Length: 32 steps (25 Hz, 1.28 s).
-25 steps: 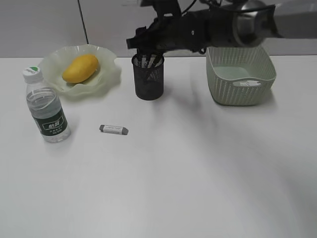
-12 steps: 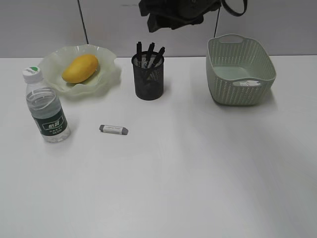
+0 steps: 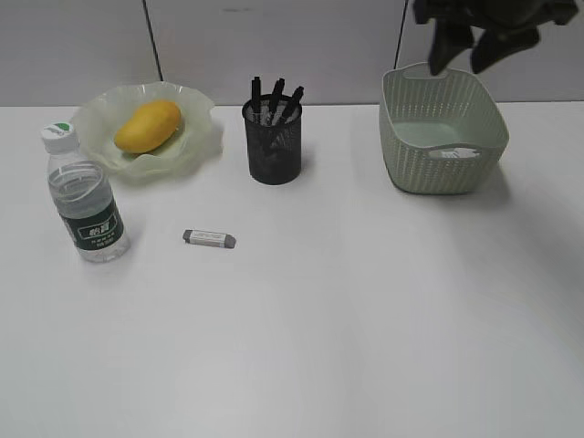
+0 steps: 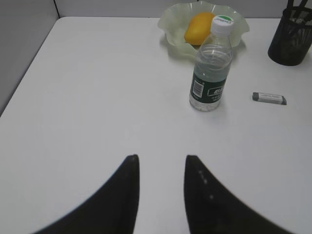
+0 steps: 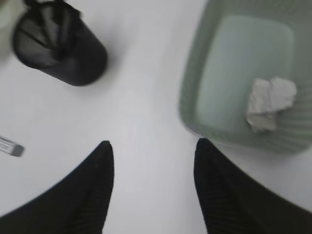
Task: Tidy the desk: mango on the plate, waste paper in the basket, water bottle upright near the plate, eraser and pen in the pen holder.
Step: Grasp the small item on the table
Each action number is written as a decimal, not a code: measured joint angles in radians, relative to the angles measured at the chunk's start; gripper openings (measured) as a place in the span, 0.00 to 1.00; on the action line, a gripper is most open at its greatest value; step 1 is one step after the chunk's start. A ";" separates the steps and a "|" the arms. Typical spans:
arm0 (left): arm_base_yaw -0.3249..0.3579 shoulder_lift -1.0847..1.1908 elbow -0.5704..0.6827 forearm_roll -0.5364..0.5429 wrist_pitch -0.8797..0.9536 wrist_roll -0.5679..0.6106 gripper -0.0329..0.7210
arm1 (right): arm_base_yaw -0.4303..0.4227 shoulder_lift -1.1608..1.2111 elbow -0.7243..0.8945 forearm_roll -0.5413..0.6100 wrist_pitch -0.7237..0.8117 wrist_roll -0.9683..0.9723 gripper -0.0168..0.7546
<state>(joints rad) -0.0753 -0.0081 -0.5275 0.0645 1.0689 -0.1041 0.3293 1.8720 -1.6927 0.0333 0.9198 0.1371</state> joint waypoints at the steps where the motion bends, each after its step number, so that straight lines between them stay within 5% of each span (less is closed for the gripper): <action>1: 0.000 0.000 0.000 0.000 0.000 0.000 0.37 | -0.030 0.000 0.000 -0.010 0.037 0.001 0.57; 9: 0.000 0.000 0.000 0.000 0.000 0.000 0.37 | -0.219 0.000 0.000 -0.022 0.221 -0.031 0.51; 16: 0.000 0.000 0.000 0.000 -0.001 0.000 0.37 | -0.256 -0.028 0.032 -0.022 0.284 -0.129 0.50; 32: 0.000 0.000 0.000 0.000 -0.001 0.000 0.37 | -0.256 -0.812 0.622 0.067 0.288 -0.143 0.50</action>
<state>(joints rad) -0.0753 -0.0081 -0.5275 0.0645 1.0680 -0.1041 0.0733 1.0598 -1.0706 0.1003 1.2075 -0.0056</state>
